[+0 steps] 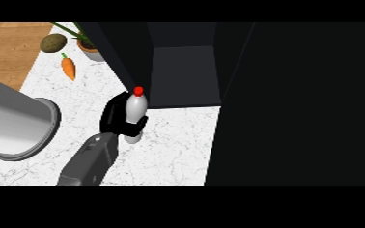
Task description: Pick up the bottled water, place it into the cabinet and close the cabinet
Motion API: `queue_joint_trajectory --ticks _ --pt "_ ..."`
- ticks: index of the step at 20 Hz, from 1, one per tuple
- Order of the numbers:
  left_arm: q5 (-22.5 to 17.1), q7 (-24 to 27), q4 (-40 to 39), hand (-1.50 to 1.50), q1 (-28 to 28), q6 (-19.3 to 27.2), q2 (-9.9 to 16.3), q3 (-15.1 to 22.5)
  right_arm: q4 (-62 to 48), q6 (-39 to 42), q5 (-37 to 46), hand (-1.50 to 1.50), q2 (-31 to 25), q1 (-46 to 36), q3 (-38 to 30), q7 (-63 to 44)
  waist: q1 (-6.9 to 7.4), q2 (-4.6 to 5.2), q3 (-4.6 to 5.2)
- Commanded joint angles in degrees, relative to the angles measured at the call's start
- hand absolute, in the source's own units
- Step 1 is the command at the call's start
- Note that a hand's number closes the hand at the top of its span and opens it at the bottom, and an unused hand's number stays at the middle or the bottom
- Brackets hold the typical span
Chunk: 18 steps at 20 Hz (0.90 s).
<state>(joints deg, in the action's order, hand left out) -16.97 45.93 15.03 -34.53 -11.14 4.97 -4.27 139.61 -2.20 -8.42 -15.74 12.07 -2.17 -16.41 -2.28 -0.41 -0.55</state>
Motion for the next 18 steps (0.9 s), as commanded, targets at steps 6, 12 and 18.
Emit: queue_joint_trajectory --ticks 6,12,18 --pt "-3.6 -2.8 3.4 1.5 -12.5 3.7 -4.7 3.2 -2.5 3.9 -9.3 -1.5 0.9 -0.4 -3.4 1.8 -3.87 -0.05 0.41" --pt "-5.6 -3.9 2.0 1.5 -14.9 8.7 -4.6 3.2 -4.8 5.8 -12.2 -1.5 -0.1 -2.5 -6.9 3.2 -5.04 0.09 0.39" --pt "-5.5 -6.3 0.3 1.5 -18.1 15.4 -4.7 3.5 -5.5 8.5 -14.6 -1.5 -0.6 -0.5 -8.1 3.8 -5.51 0.03 0.26"
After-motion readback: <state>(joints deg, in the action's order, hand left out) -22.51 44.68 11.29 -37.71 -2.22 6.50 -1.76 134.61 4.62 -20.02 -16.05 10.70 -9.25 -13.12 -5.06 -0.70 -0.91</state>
